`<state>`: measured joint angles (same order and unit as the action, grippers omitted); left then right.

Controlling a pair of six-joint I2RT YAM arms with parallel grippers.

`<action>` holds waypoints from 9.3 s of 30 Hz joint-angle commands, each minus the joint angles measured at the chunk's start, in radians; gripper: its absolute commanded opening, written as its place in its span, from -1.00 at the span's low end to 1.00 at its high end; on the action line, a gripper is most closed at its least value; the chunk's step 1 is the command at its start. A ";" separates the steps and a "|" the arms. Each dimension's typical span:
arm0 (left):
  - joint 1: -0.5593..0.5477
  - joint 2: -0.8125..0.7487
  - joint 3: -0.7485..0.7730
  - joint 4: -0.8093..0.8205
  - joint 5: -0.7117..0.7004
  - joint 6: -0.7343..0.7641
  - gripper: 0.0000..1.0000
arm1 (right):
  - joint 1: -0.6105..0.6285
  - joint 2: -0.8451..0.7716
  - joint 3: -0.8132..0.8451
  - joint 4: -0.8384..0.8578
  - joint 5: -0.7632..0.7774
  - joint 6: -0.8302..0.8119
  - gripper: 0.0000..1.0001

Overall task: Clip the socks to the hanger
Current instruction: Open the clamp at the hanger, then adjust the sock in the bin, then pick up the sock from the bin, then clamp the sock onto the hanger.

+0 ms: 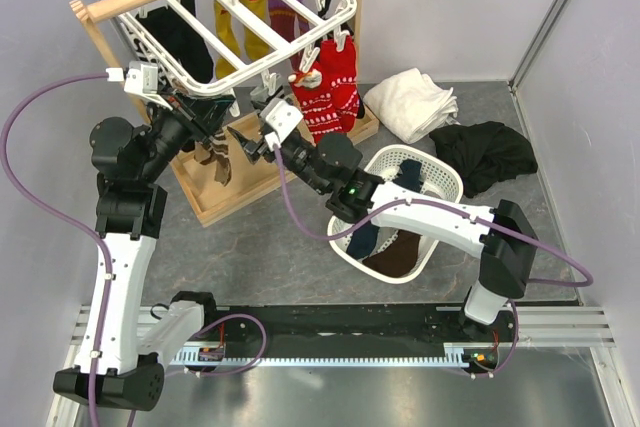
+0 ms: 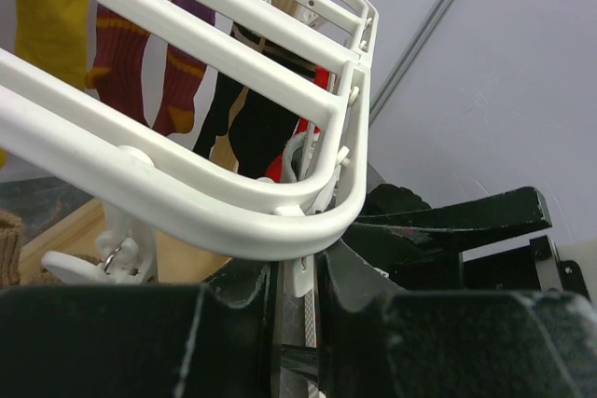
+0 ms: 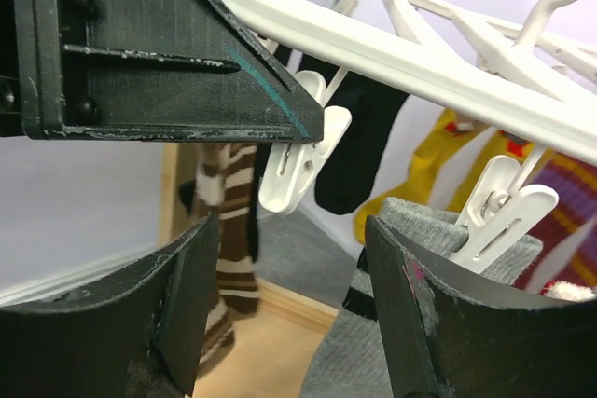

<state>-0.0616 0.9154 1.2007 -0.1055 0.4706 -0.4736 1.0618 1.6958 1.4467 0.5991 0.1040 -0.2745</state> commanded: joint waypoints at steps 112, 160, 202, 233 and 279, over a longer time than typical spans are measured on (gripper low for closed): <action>0.002 0.003 0.045 0.012 -0.090 -0.257 -0.21 | -0.117 0.061 0.106 0.036 -0.374 0.086 -0.92; -0.052 0.046 0.077 -0.083 -0.164 0.231 -0.97 | -0.374 -0.426 -0.296 -1.208 0.244 0.535 0.61; -0.089 0.060 0.048 -0.071 -0.170 0.233 -0.96 | -0.643 -0.166 -0.368 -0.932 -0.275 0.466 0.27; -0.104 0.046 0.033 -0.057 -0.161 0.225 -0.96 | -0.711 0.120 -0.424 -0.786 0.258 0.813 -0.13; -0.104 0.057 0.146 -0.180 -0.112 0.171 -0.97 | -0.393 -0.552 -0.201 -0.723 -0.297 0.069 -1.00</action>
<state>-0.1593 0.9588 1.3048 -0.2543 0.3080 -0.2867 0.6125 1.1007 1.1660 -0.2104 -0.0750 -0.1421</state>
